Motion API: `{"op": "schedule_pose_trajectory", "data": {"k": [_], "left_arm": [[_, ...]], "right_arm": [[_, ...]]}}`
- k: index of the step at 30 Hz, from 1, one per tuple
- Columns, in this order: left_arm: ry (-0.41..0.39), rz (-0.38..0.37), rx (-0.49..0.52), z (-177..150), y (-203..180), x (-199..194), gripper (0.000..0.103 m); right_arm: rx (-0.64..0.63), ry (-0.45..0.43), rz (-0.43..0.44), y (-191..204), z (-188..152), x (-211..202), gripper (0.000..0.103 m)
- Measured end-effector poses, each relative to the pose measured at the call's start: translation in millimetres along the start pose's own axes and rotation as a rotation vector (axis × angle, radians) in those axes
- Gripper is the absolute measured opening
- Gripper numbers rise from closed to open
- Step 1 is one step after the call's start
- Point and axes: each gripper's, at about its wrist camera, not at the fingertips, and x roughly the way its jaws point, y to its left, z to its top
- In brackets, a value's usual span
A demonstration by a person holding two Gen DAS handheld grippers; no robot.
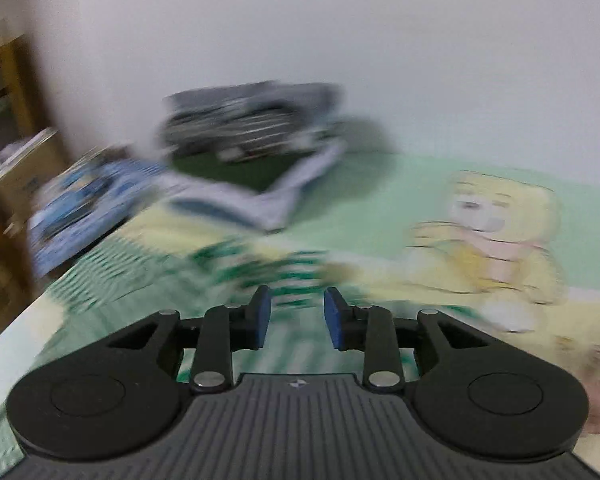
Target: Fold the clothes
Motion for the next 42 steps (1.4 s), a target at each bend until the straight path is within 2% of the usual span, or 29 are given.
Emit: {"op": "schedule_pose_trajectory", "data": {"k": [5,7,10,12,13,14,16,18,20,22,25,26,27,31,33,34,36,38,41,42], "left_arm": [[-0.095,0.156,-0.086,40.0,47.4,-4.7,0.075],[-0.12,0.188,-0.126,47.0,61.4,-10.1,0.075],[-0.138,0.226,-0.16,44.1,76.4,-18.4,0.084],[-0.119,0.24,-0.18,36.5,84.9,-19.4,0.084],[-0.108,0.241,-0.188,34.2,86.5,-17.4,0.084],[-0.097,0.242,-0.195,32.0,88.2,-15.3,0.084],[-0.075,0.242,-0.199,24.8,91.0,-13.2,0.084],[-0.063,0.235,-0.198,19.6,90.0,-12.1,0.085],[-0.051,0.222,-0.199,15.5,88.7,-10.5,0.086],[-0.045,0.218,-0.193,11.7,84.3,-10.8,0.086],[-0.046,0.223,-0.177,9.7,82.0,-12.8,0.086],[-0.048,0.223,-0.173,9.5,81.9,-14.0,0.087],[-0.052,0.224,-0.168,9.1,81.6,-15.7,0.089],[-0.064,0.223,-0.169,4.2,84.5,-22.1,0.094],[-0.066,0.218,-0.168,2.9,84.7,-22.8,0.094],[-0.069,0.218,-0.161,2.8,83.8,-22.9,0.094],[-0.074,0.219,-0.145,2.7,81.8,-23.1,0.093],[-0.084,0.22,-0.121,3.5,78.7,-24.1,0.093],[-0.102,0.209,-0.068,2.5,75.6,-27.5,0.093],[-0.099,0.205,-0.05,1.7,75.4,-27.0,0.092]], "right_arm": [[-0.173,0.064,0.172,48.1,-5.3,5.2,0.034],[-0.242,0.089,0.241,67.4,-7.4,7.3,0.034],[-0.345,0.127,0.342,96.1,-10.7,10.5,0.034],[-0.407,0.108,0.245,102.9,-19.9,15.2,0.029],[-0.382,0.115,0.241,100.0,-18.3,16.9,0.022],[-0.357,0.121,0.236,97.1,-16.8,18.5,0.01],[-0.306,0.133,0.227,91.3,-13.6,21.8,0.006],[-0.203,0.086,0.309,86.2,-2.4,11.5,0.006],[-0.151,0.106,0.394,92.4,3.7,11.4,0.008],[-0.168,0.161,0.39,104.8,-1.0,22.6,0.011],[-0.091,0.125,0.366,91.5,-1.1,14.1,0.017],[-0.065,0.113,0.358,87.1,-1.1,11.3,0.025],[-0.04,0.101,0.35,82.7,-1.1,8.5,0.027],[0.062,0.054,0.317,65.0,-1.2,-2.6,0.029],[0.116,0.056,0.263,53.0,-0.4,1.0,0.034],[0.142,0.085,0.232,48.9,-2.4,9.9,0.035],[0.159,0.138,0.163,45.6,-9.8,29.1,0.026],[0.162,0.123,0.164,47.5,-9.4,21.9,0.026],[0.196,0.072,0.251,47.8,-7.1,-9.7,0.027],[0.182,0.094,0.228,50.0,-8.5,-15.6,0.028]]}}
